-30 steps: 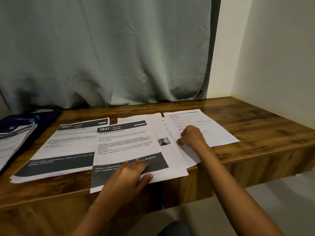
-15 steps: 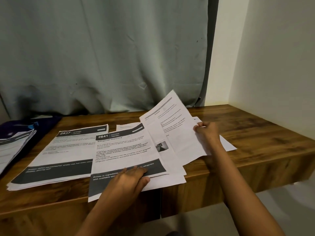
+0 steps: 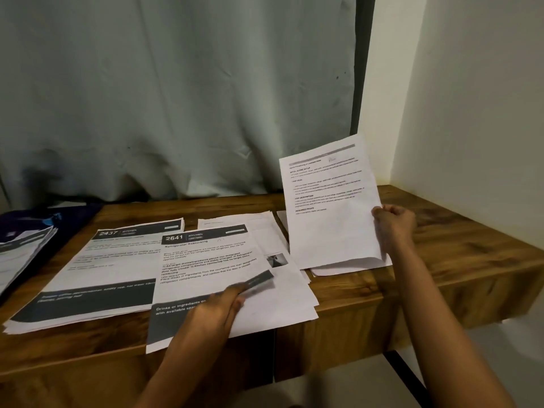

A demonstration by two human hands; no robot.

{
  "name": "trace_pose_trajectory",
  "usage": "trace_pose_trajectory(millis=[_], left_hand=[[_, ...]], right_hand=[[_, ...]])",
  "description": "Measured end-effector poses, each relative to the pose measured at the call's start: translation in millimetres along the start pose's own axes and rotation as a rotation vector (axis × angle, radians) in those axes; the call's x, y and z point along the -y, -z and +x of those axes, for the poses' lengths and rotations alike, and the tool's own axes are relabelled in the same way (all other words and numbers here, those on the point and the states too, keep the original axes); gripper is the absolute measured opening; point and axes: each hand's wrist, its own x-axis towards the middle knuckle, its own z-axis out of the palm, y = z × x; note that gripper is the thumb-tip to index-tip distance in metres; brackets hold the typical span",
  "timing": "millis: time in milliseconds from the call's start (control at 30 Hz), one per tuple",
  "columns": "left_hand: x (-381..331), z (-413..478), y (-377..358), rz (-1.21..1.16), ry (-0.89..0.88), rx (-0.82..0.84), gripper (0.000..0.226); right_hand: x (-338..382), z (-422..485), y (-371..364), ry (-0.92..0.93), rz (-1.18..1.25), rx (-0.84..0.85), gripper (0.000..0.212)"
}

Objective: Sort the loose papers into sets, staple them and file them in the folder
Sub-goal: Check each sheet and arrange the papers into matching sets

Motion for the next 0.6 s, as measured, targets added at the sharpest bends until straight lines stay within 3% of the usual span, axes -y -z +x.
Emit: trace_pose_trajectory(millis=[67, 167, 233, 367, 467, 600], left_hand=[[2.0, 0.2, -1.9, -0.062, 0.079, -0.127, 0.035], [-1.4, -3.5, -0.3, -0.125, 0.134, -0.304, 0.034], [-3.9, -6.9, 3.1, -0.204, 0.171, -0.43, 0.04], [-6.9, -8.1, 10.7, -0.452, 0.359, -0.653, 0.029], [-8.7, -6.6, 19.5, -0.538, 0.428, -0.749, 0.03], [-9.8, -3.5, 28.3, -0.497, 0.381, -0.771, 0.037]], right_hand=[[3.7, 2.9, 4.6, 0.009, 0.03, -0.044, 0.017], [7.9, 10.9, 12.7, 0.034, 0.042, -0.08, 0.017], [10.1, 13.4, 15.8, 0.064, 0.002, -0.053, 0.003], [10.2, 6.3, 9.0, 0.11, -0.188, 0.013, 0.012], [7.7, -11.8, -6.7, 0.14, -0.34, 0.063, 0.006], [-3.0, -42.7, -29.4, 0.146, -0.411, 0.169, 0.004]])
